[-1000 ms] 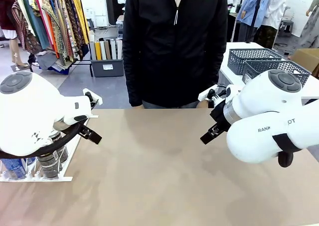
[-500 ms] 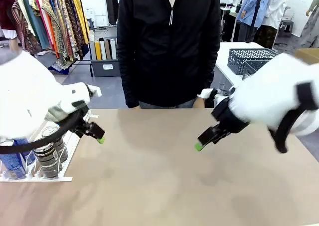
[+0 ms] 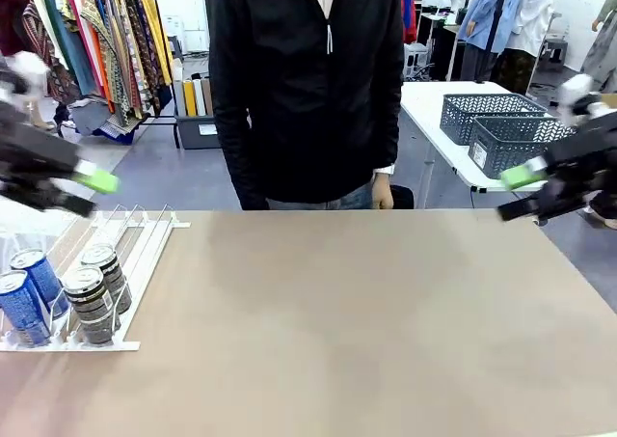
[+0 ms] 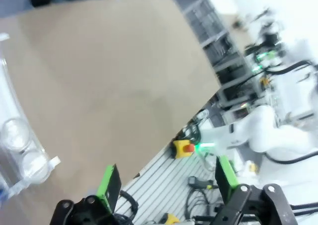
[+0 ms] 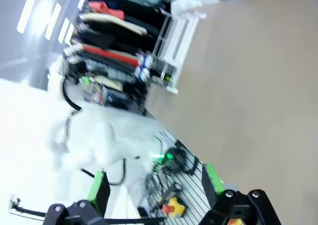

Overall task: Retrieve and store the cans from the dispenser.
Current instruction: Pick up one can from the Automatic Can Dispenser and place it in the middle of the table.

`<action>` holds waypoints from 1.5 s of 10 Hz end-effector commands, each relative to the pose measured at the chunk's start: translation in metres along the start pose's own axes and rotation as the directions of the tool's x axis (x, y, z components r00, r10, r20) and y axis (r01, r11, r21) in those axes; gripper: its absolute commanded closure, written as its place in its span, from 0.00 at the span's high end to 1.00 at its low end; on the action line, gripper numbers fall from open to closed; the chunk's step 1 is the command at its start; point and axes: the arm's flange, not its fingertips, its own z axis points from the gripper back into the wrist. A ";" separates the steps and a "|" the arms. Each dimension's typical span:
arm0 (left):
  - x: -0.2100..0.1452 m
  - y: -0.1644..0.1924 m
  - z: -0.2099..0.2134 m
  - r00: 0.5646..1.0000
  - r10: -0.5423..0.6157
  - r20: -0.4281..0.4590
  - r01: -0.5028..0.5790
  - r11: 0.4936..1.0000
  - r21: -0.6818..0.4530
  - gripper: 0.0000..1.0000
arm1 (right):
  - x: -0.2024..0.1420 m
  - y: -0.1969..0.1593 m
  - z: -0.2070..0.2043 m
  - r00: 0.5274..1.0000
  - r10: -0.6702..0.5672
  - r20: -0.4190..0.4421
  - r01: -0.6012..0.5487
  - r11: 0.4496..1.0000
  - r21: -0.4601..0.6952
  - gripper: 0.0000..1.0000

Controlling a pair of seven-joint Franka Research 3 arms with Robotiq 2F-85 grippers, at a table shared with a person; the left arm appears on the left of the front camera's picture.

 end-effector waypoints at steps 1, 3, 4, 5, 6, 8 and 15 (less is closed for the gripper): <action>-0.025 0.074 0.058 0.985 0.135 0.109 -0.123 0.986 -0.110 1.00 | -0.023 -0.044 0.031 0.985 -0.043 0.166 0.029 0.996 0.085 1.00; -0.065 0.131 0.099 0.926 0.270 0.264 -0.215 0.952 -0.220 1.00 | -0.044 -0.071 0.063 0.952 -0.108 0.288 0.069 0.987 0.142 1.00; -0.074 0.149 0.104 0.868 0.363 0.340 -0.288 0.924 -0.250 1.00 | -0.046 -0.078 0.062 0.948 -0.115 0.298 0.074 0.987 0.144 1.00; -0.071 0.106 0.107 0.955 0.205 0.213 -0.174 0.972 -0.155 1.00 | -0.040 -0.080 0.050 0.956 -0.101 0.275 0.076 0.992 0.100 1.00; -0.071 0.106 0.107 0.955 0.205 0.213 -0.174 0.972 -0.155 1.00 | -0.039 -0.075 0.087 0.948 -0.137 0.287 0.105 0.987 0.124 1.00; -0.071 0.106 0.107 0.955 0.205 0.213 -0.174 0.972 -0.155 1.00 | -0.039 -0.075 0.087 0.948 -0.137 0.287 0.105 0.987 0.124 1.00; -0.042 0.073 0.097 0.954 0.260 -0.147 -0.127 0.798 0.590 1.00 | -0.039 -0.075 0.087 0.948 -0.137 0.287 0.105 0.987 0.124 1.00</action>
